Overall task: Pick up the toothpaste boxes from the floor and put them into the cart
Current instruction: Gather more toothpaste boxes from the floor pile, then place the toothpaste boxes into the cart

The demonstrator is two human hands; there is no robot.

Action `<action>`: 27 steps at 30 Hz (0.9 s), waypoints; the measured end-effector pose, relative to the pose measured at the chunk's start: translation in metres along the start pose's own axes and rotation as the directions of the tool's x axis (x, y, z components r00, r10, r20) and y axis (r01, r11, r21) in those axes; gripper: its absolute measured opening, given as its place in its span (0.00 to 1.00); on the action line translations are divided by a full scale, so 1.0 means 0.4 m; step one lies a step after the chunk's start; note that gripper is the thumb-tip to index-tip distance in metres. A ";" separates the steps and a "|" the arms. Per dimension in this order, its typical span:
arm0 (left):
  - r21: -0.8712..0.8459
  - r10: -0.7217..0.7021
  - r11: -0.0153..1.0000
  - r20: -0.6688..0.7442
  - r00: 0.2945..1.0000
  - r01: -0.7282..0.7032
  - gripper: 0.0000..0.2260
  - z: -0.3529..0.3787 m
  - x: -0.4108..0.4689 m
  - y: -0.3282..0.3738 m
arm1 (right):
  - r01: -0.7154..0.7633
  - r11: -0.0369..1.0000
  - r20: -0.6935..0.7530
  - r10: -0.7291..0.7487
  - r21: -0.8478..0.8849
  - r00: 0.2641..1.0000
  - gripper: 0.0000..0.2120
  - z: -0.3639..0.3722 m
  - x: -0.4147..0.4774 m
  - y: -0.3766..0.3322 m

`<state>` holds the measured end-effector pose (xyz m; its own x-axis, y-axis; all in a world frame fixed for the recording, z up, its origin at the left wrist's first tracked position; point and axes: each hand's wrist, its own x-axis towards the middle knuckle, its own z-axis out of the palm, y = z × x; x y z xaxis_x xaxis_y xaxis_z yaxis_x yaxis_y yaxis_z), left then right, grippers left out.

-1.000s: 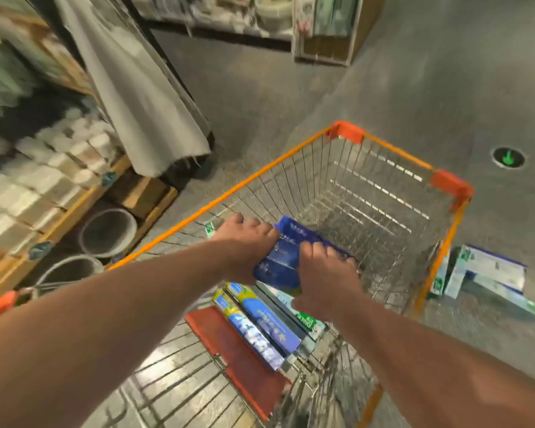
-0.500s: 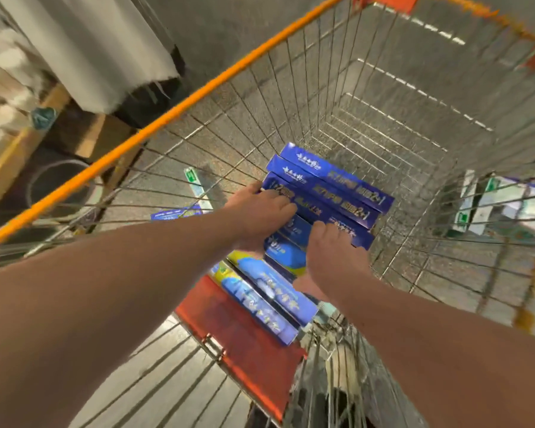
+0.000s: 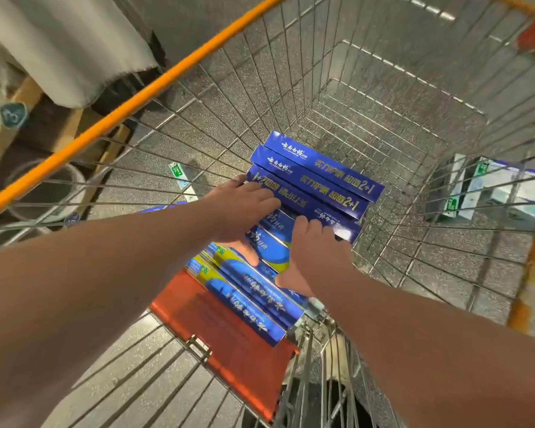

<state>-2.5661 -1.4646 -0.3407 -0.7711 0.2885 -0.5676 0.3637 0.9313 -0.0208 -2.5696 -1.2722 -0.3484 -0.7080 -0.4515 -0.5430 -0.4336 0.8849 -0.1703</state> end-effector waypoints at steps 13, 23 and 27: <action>-0.003 -0.069 0.998 0.038 0.997 0.069 0.56 -0.027 -0.040 0.038 | 0.022 1.000 0.035 -0.022 -0.016 0.999 0.45 -0.020 -0.031 -0.011; -0.092 -0.231 0.969 -0.035 0.972 0.227 0.50 -0.237 -0.257 0.080 | 0.118 0.992 -0.110 -0.123 -0.053 0.986 0.42 -0.267 -0.172 -0.029; -0.133 -0.338 0.936 -0.078 0.938 0.326 0.46 -0.402 -0.403 0.141 | 0.199 0.978 -0.131 -0.206 -0.066 0.970 0.37 -0.416 -0.286 -0.016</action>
<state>-2.5053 -1.4229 -0.1180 -0.8871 -0.0265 -0.4609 0.0198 0.9953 -0.0953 -2.5788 -1.2454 -0.1483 -0.6703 -0.6351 -0.3838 -0.6014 0.7679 -0.2204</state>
